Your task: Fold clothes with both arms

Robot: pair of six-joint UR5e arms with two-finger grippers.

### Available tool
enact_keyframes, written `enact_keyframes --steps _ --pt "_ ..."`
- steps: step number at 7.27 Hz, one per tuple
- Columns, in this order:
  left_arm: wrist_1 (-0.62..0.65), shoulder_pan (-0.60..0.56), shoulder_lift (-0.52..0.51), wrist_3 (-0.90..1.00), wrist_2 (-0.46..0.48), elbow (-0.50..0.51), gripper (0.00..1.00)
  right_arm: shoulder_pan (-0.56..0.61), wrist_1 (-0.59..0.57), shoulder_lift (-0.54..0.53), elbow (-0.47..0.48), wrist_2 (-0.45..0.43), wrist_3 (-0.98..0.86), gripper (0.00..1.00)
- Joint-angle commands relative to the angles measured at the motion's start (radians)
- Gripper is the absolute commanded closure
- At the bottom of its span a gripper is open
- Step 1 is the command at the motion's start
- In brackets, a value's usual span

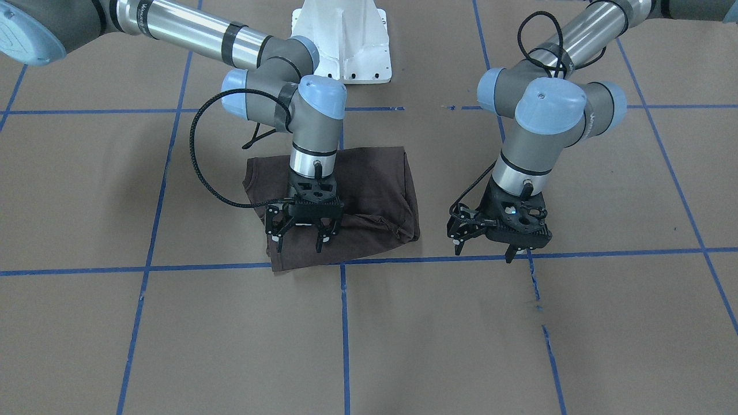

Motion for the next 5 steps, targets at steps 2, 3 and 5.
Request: enact_keyframes --steps 2,3,5 --pt "0.000 0.002 0.001 0.000 0.000 0.001 0.00 -0.017 0.012 -0.060 0.145 0.106 0.009 0.00" --pt "0.000 0.000 0.001 0.000 0.000 0.001 0.00 -0.053 0.013 -0.129 0.217 0.095 0.035 0.00" --pt "-0.002 0.002 0.007 0.000 0.000 0.001 0.00 -0.122 0.011 -0.200 0.250 -0.022 0.065 0.00"
